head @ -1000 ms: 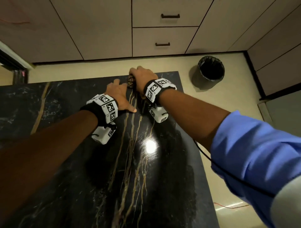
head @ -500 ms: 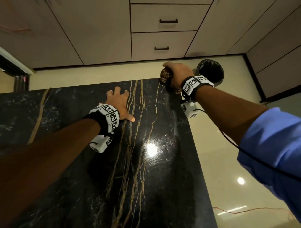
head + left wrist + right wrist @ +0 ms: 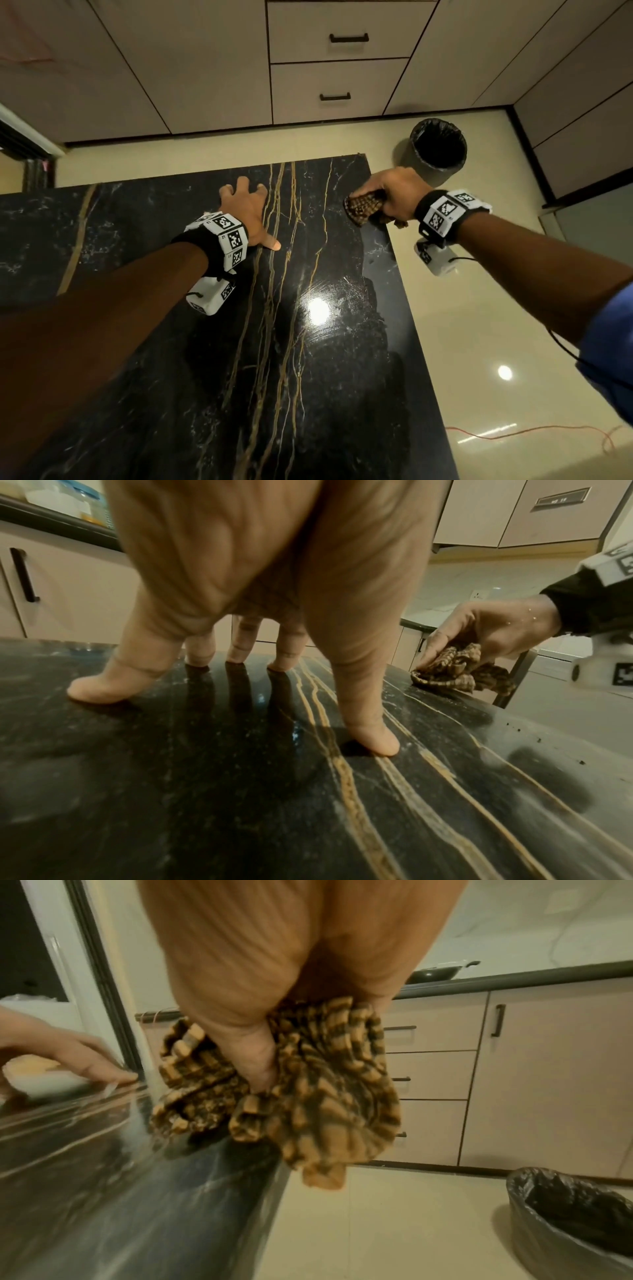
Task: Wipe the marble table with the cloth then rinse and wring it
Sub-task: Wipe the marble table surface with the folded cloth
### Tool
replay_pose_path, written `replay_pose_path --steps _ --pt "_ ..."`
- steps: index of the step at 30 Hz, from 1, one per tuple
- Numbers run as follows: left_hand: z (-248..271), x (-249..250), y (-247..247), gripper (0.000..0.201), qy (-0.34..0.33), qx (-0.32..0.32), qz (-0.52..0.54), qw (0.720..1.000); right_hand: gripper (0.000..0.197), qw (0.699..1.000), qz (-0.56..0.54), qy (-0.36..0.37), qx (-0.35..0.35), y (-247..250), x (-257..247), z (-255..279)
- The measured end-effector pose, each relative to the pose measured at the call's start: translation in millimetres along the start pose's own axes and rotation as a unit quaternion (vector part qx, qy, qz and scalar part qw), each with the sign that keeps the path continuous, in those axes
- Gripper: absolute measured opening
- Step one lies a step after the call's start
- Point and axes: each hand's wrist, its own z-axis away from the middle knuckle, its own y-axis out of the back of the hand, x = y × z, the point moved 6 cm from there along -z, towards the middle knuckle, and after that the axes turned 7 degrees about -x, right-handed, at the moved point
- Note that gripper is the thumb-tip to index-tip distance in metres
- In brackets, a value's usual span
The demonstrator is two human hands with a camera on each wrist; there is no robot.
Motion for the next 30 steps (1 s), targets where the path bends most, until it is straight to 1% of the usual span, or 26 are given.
replay_pose_path --steps 1,3,5,7,9,12,17,18,20,22,24,26,28,29,30 --pt "0.2 0.2 0.0 0.121 -0.001 0.001 -0.001 1.0 0.046 1.0 -0.013 -0.008 0.004 4.5 1.8 -2.8" --pt "-0.2 0.6 0.4 0.12 -0.002 0.003 -0.003 1.0 0.046 0.997 -0.038 -0.036 0.048 18.9 7.1 -16.8" --pt "-0.3 0.0 0.4 0.12 0.003 0.004 0.004 1.0 0.05 0.993 -0.032 -0.065 0.089 30.4 9.8 -37.4" --pt "-0.4 -0.6 0.7 0.12 0.005 0.004 0.002 1.0 0.054 0.993 -0.005 -0.079 0.089 29.9 6.0 -56.6" --pt "-0.1 -0.2 0.3 0.119 0.004 0.005 0.001 1.0 0.049 0.993 0.009 -0.082 0.08 20.1 1.9 -64.8" --pt "0.2 1.0 0.1 0.118 0.002 0.005 0.008 1.0 0.044 0.995 -0.008 -0.058 0.076 7.2 -4.9 -46.2" --pt "1.6 2.7 0.1 0.116 0.005 0.002 0.01 1.0 0.043 0.999 -0.017 0.027 0.042 -21.1 -11.3 21.9" --pt "2.4 2.2 -0.2 0.117 0.005 0.002 0.009 1.0 0.045 0.999 -0.027 0.028 0.034 -25.9 -8.8 31.7" --pt "2.3 1.7 0.1 0.117 0.005 0.001 0.008 1.0 0.047 0.999 -0.048 0.002 0.015 -27.0 -1.7 36.2" --pt "3.0 1.6 0.6 0.118 0.006 -0.001 0.01 1.0 0.044 0.997 -0.074 -0.026 0.013 -17.2 -2.1 23.8" --pt "1.9 1.6 0.5 0.117 0.004 -0.001 0.013 1.0 0.041 0.995 -0.083 -0.029 0.036 -1.2 -11.3 -1.1" --pt "1.1 1.5 0.2 0.117 0.002 0.002 0.013 1.0 0.042 0.996 -0.068 -0.02 0.058 15.1 -25.6 -35.0" --pt "0.7 0.6 -1.0 0.118 0.005 0.0 0.01 1.0 0.042 0.997 -0.052 -0.003 0.063 27.7 -44.8 -67.9" --pt "0.4 0.7 -1.5 0.119 0.006 0.0 0.007 1.0 0.043 0.998 -0.037 0.012 0.053 30.2 -55.4 -81.4" --pt "-0.1 0.8 -1.5 0.12 0.006 0.002 0.005 1.0 0.044 0.999 -0.013 0.028 0.029 29.3 -66.1 -90.9"
